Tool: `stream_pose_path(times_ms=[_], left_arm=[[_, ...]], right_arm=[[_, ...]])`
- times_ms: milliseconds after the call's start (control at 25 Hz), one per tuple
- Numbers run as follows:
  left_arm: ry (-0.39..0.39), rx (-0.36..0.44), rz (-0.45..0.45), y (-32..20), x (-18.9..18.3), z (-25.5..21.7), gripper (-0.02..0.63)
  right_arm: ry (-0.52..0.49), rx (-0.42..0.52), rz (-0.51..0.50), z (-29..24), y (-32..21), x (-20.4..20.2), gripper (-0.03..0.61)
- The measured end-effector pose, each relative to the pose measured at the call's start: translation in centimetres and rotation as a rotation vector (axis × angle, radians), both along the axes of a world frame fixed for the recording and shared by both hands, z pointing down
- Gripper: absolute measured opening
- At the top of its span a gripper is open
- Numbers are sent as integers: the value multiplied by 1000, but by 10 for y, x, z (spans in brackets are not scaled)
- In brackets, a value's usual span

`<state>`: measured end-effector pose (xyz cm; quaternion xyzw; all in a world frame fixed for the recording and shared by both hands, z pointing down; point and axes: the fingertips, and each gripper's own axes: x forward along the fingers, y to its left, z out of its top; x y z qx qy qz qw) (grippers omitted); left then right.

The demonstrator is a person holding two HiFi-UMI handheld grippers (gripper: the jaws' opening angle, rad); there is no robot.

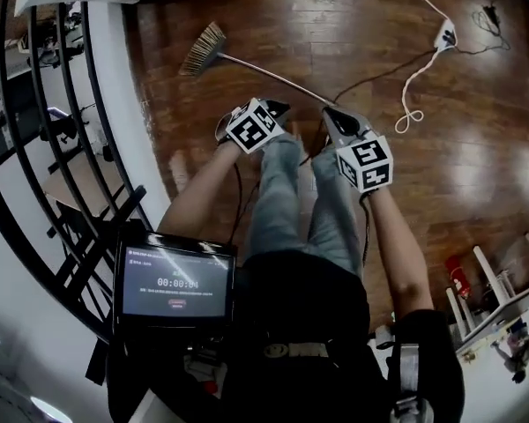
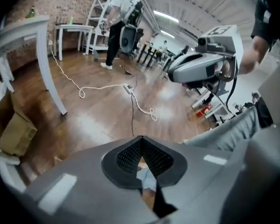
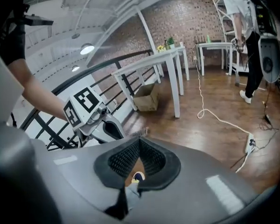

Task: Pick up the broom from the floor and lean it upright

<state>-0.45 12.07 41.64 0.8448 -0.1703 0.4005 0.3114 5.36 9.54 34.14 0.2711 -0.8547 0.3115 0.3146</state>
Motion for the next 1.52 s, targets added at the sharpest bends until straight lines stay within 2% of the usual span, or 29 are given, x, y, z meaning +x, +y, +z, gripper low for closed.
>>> stream_pose_path(times_ms=[80, 200, 320, 480, 520, 600, 640, 800, 1040, 1200, 1280, 1320, 1360, 1400, 1440, 1520], left_arm=[[-42, -28, 79, -1, 9, 43, 18], [-93, -72, 167, -2, 26, 123, 18], [-83, -114, 181, -12, 45, 209, 17], [-61, -175, 241, 17, 64, 312, 18], [-59, -195, 266, 28, 69, 335, 70], [-65, -216, 311, 44, 77, 374, 278], [-79, -200, 337, 49, 80, 392, 323], [-175, -50, 458, 48, 81, 454, 351], [-275, 54, 524, 33, 81, 513, 347], [-347, 97, 588, 27, 76, 540, 296], [-388, 135, 639, 27, 74, 549, 293], [-406, 160, 656, 26, 73, 552, 254], [-418, 176, 660, 26, 72, 553, 255], [-424, 181, 658, 26, 72, 552, 228], [-429, 180, 659, 27, 71, 552, 134], [-434, 178, 663, 31, 70, 546, 129]], right_arm=[[0, -71, 14, 39, 5, 4, 3], [-56, -169, 68, 104, 15, 15, 3], [-99, -240, 118, 180, 18, 30, 3], [-27, -281, 111, 289, 31, 49, 3], [-29, -307, 114, 312, 33, 51, 4], [-49, -358, 115, 350, 35, 56, 3], [-49, -368, 108, 366, 35, 58, 3], [34, -367, 49, 423, 35, 61, 3], [61, -424, -2, 470, 44, 48, 3], [53, -438, -5, 482, 49, 51, 3], [45, -443, 3, 484, 47, 56, 3], [44, -441, 7, 484, 46, 59, 3], [41, -439, 12, 483, 44, 62, 3], [38, -437, 20, 482, 43, 65, 3], [34, -435, 31, 479, 40, 67, 3], [19, -430, 65, 469, 34, 71, 3]])
